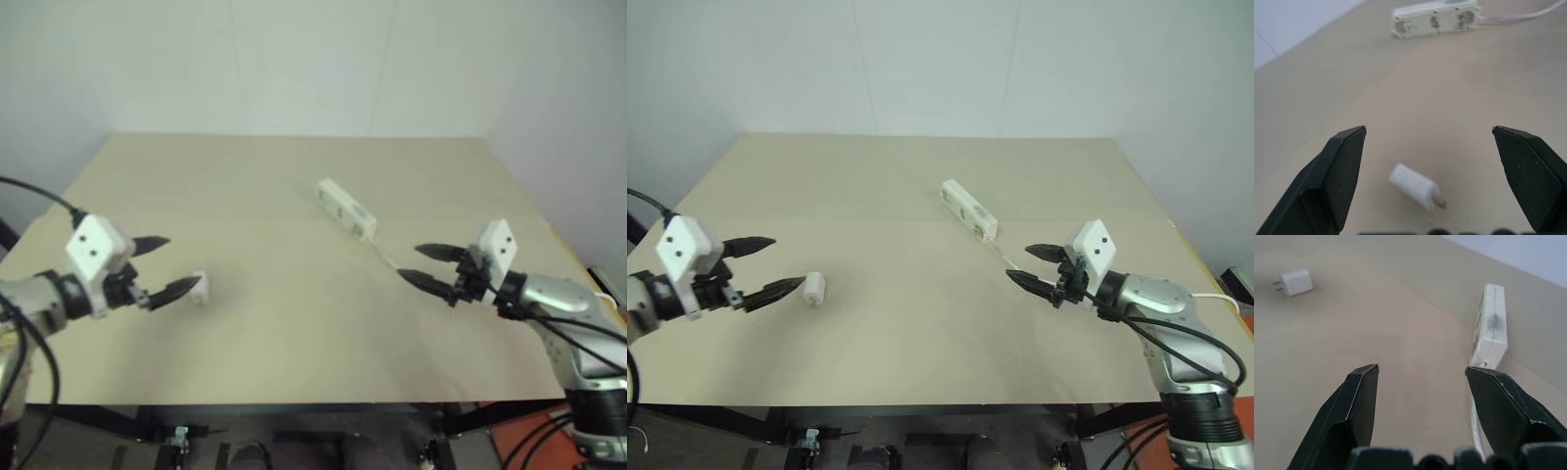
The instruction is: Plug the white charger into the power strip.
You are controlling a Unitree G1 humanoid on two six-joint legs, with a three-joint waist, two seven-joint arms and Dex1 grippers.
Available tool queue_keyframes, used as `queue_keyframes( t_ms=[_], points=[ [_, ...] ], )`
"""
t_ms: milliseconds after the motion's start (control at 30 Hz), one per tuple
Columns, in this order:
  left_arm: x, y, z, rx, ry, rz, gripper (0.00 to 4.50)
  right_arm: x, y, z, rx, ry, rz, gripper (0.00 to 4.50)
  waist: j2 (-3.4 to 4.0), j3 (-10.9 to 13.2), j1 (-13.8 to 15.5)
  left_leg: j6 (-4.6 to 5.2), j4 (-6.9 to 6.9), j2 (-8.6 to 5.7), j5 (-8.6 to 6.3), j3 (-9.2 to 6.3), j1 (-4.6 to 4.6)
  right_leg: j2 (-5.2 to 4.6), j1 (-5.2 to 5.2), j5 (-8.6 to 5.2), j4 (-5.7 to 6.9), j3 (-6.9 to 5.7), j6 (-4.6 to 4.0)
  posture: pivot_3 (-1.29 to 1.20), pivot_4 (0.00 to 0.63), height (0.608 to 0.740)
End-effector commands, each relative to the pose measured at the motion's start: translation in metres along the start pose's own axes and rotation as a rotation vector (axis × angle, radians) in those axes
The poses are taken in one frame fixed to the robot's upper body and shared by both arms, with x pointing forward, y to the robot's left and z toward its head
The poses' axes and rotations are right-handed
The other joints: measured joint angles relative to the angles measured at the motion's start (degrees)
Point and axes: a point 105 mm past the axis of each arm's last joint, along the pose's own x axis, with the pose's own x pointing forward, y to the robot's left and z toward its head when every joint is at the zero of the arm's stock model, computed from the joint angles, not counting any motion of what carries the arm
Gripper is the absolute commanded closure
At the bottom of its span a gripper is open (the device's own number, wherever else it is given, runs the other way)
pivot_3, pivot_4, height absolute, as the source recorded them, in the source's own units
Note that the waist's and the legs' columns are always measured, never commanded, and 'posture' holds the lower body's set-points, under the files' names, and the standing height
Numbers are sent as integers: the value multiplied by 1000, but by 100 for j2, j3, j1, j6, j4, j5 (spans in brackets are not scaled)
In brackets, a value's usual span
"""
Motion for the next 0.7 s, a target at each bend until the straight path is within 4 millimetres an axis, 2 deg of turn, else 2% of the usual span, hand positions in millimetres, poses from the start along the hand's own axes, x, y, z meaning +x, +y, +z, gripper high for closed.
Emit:
queue_keyframes(
  t_ms=[33,267,367,500,700],
  points=[
    [-6,-2,18,24,-65,-26,0,0,-4,9,-28,-24,-27,1110,0,0,13,3,1,0,2,1,2,0,2,0,2,0,1,0,150,740],
    [-5,-3,19,23,-65,-34,0,2,-5,7,-24,-20,-36,1110,0,0,27,7,1,0,4,0,-4,0,1,1,1,-1,2,0,150,740],
    [-2,-5,21,18,-81,-45,0,7,-11,2,-27,14,-96,1110,0,0,15,7,1,1,4,1,-7,0,-1,1,1,-1,1,0,150,740],
    [11,-9,26,8,-122,-69,0,45,-23,-24,-47,124,-244,1110,-1,0,-12,7,2,3,4,3,7,4,2,4,9,2,0,0,150,740],
    [17,-10,31,12,-139,-92,0,90,-30,-47,-12,238,-359,1110,2,1,-5,14,2,6,9,2,10,12,-3,10,22,4,-7,0,150,740]
  ],
)
